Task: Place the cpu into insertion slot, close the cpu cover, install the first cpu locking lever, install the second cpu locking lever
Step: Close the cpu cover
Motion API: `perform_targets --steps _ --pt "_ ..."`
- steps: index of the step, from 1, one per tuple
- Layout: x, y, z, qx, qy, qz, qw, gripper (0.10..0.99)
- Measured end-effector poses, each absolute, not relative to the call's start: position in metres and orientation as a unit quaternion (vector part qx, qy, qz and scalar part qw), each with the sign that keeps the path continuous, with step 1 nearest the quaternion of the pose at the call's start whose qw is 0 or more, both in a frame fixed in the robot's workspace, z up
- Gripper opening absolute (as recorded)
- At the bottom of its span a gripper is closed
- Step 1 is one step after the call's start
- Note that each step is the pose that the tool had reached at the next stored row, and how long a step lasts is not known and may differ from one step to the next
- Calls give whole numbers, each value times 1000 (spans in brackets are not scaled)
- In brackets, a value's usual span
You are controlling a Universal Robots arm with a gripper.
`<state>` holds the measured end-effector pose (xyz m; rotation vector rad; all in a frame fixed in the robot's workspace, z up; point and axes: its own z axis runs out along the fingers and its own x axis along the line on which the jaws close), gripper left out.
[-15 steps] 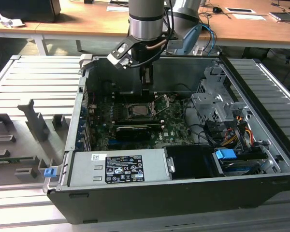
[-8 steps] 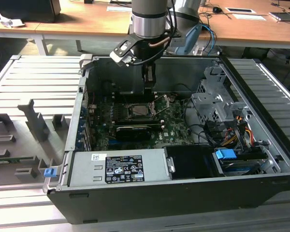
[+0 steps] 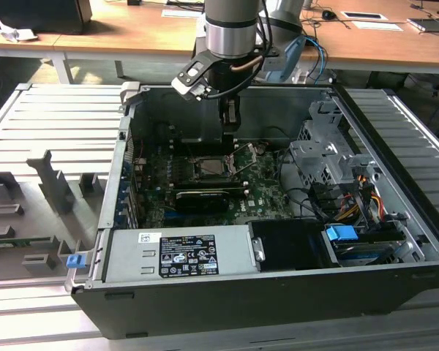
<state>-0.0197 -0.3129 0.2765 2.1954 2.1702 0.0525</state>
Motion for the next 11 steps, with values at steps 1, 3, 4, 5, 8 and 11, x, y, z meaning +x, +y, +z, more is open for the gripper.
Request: perform_targets --steps 1,3,4,5,8,11 --pt "-19 -313 277 711 703 17 27 106" --pt "-19 -313 277 711 703 17 27 106" --pt "-18 -313 276 711 703 17 27 106" --pt "-18 -313 276 711 703 17 27 106" --pt "-17 -313 277 711 703 17 27 106" --pt "-17 -313 276 711 703 17 27 106"
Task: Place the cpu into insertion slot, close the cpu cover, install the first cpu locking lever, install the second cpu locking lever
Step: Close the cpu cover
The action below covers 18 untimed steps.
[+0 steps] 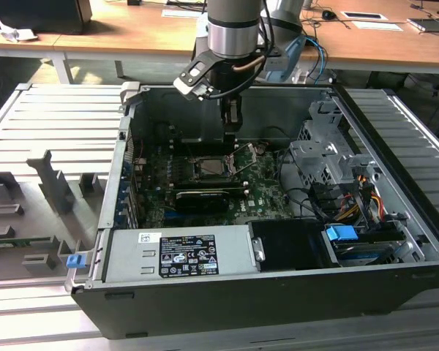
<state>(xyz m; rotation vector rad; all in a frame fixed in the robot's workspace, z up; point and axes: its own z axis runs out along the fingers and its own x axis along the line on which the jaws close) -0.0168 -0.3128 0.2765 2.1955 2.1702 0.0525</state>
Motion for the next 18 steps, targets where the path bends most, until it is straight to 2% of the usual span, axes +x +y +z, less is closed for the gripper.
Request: perform_targets --steps 18 --pt "6 -312 276 711 703 15 25 106"
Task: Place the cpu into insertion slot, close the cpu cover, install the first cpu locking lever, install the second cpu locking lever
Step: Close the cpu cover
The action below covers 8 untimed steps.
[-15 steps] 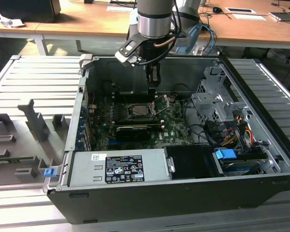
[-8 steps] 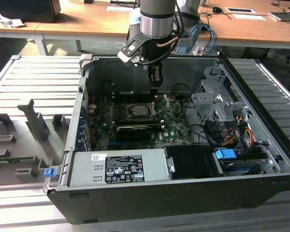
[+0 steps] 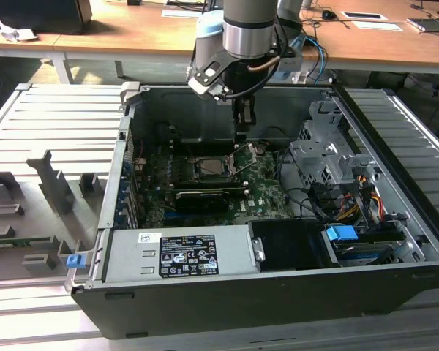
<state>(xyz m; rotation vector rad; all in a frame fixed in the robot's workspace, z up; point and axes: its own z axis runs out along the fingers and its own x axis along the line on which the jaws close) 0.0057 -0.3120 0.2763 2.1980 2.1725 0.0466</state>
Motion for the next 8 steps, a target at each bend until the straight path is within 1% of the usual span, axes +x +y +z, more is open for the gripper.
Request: perform_targets --steps 8 --pt "8 -312 276 711 703 15 25 106"
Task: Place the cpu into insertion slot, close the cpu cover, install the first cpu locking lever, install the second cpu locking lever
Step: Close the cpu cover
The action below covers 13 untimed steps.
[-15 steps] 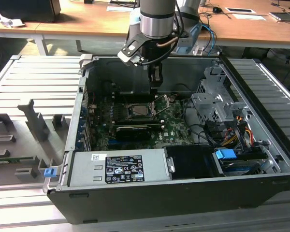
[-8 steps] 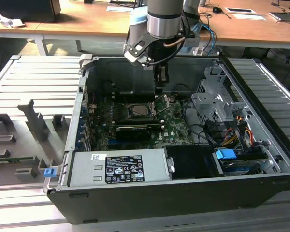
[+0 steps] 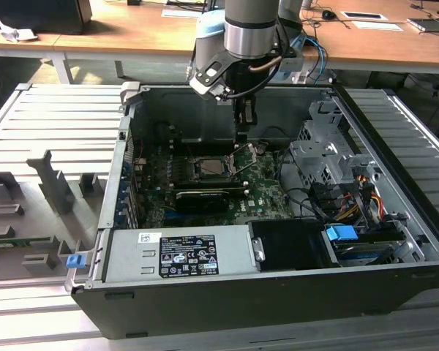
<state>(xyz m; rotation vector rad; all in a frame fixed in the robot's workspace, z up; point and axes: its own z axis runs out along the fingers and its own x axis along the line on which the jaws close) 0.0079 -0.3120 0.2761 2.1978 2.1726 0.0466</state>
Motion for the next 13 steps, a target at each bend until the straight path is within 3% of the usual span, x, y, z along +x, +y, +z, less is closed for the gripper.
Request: perform_targets --steps 13 --pt "17 -312 275 711 703 15 25 106"
